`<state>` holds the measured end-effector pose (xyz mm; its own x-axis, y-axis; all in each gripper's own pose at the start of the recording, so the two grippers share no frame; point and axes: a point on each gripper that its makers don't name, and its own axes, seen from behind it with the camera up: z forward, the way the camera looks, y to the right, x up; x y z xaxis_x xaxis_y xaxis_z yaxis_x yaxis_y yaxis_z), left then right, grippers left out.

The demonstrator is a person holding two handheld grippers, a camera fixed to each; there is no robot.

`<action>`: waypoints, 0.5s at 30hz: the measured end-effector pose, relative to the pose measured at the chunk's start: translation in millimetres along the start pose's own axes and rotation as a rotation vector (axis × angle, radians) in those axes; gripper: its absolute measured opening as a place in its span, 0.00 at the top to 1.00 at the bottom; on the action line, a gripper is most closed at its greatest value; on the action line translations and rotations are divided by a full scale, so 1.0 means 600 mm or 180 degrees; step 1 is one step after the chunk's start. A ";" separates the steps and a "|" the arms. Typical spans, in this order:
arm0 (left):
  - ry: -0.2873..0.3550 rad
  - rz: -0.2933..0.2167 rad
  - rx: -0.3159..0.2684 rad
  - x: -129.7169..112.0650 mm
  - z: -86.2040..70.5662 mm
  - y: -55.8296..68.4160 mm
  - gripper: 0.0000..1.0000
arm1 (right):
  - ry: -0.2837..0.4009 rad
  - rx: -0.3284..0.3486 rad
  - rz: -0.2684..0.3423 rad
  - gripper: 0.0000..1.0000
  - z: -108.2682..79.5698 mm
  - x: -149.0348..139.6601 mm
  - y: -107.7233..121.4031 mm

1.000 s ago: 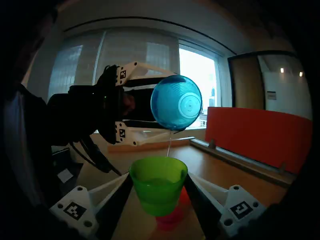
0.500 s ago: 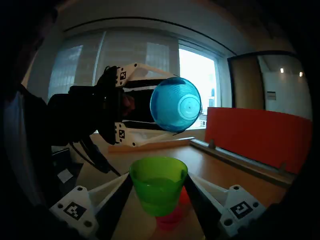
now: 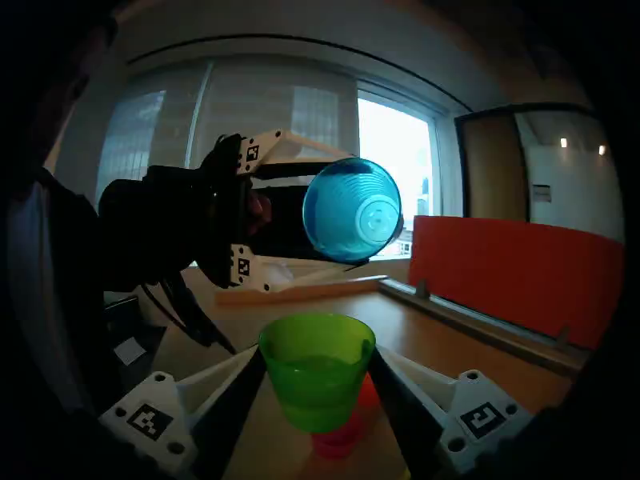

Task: Pour water

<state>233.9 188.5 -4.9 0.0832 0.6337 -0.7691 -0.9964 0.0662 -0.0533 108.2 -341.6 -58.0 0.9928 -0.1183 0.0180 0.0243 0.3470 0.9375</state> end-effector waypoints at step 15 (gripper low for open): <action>-0.0012 -0.0747 0.0048 -0.017 0.005 -0.005 0.15 | 0.0019 -0.0030 -0.0009 0.11 -0.010 0.007 0.002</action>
<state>236.3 184.1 5.1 0.3127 0.6025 -0.7343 -0.9493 0.2237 -0.2207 112.9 -336.1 -58.6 0.9934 -0.1135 0.0134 0.0281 0.3556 0.9342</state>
